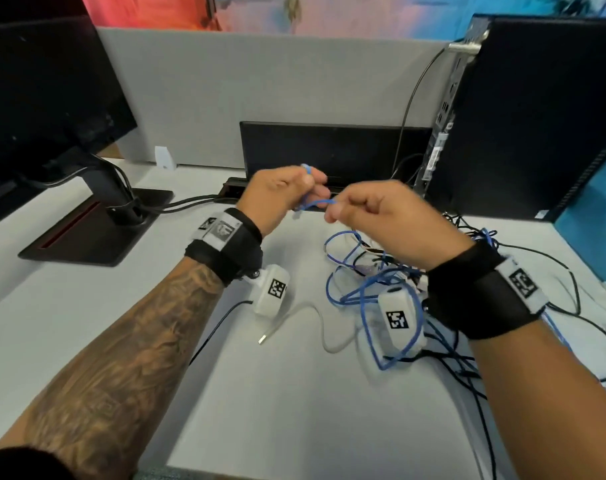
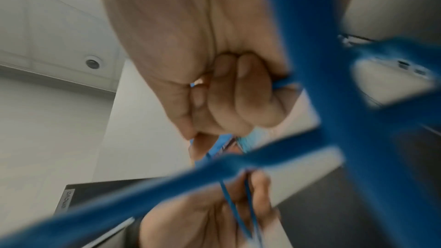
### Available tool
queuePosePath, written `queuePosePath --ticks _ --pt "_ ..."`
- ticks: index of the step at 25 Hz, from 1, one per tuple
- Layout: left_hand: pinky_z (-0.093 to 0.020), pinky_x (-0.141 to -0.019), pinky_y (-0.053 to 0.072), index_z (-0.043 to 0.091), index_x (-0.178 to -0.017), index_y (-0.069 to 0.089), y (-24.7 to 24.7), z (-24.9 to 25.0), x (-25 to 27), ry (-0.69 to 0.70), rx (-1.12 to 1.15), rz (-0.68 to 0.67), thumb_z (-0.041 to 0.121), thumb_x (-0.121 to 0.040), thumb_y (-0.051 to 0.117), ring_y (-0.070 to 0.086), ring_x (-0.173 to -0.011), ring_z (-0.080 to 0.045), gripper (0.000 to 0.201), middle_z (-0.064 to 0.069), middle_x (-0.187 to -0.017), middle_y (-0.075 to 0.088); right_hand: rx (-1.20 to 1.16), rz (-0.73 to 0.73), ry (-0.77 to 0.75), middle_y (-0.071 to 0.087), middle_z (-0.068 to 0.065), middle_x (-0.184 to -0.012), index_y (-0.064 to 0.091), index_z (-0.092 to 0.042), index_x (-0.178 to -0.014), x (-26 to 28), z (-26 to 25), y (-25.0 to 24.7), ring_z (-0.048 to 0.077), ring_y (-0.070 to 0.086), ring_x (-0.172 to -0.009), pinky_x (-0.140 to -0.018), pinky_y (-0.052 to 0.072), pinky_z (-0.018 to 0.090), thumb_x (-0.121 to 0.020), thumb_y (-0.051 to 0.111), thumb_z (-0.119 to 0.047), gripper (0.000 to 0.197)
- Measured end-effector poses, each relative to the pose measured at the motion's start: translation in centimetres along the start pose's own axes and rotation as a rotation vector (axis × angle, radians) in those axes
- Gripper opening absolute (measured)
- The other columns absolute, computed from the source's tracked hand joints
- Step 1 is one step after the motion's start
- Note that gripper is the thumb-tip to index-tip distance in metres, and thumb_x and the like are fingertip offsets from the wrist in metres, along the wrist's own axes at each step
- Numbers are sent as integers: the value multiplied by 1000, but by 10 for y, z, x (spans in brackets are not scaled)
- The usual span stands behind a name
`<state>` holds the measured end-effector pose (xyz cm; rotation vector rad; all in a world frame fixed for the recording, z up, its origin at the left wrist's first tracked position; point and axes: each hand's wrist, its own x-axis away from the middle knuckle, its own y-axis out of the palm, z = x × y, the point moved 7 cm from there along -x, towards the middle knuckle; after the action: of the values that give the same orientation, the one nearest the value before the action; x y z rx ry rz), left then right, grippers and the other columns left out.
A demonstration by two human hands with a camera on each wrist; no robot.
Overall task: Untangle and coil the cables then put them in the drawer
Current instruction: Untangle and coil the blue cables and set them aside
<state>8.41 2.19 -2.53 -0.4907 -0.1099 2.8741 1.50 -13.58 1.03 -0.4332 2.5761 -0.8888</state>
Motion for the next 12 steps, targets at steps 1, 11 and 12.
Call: queuePosePath --ticks 1,11,12 --pt "-24 -72 51 2 -100 67 13 3 5 5 -113 -69 7 -102 44 65 -68 -13 24 -8 -78 69 -4 79 -38 72 7 -84 76 -21 -90 -2 -5 -13 14 67 -79 -76 52 34 -97 62 -28 18" --pt "-29 -66 45 9 -87 55 42 45 24 -211 720 -300 13 -94 36 28 -53 -11 21 4 -61 35 -52 186 7 60 -22 -64 77 -13 -107 -14 23 -15 -8 52 -61 -64 38 8 -105 52 -23 27" --pt "-30 -70 48 9 -92 55 31 45 19 -189 806 -215 11 -98 33 34 -54 -10 23 4 -64 39 -40 104 38 57 -20 -61 76 -18 -111 -9 24 -4 -6 49 -58 -61 38 9 -105 51 -26 27"
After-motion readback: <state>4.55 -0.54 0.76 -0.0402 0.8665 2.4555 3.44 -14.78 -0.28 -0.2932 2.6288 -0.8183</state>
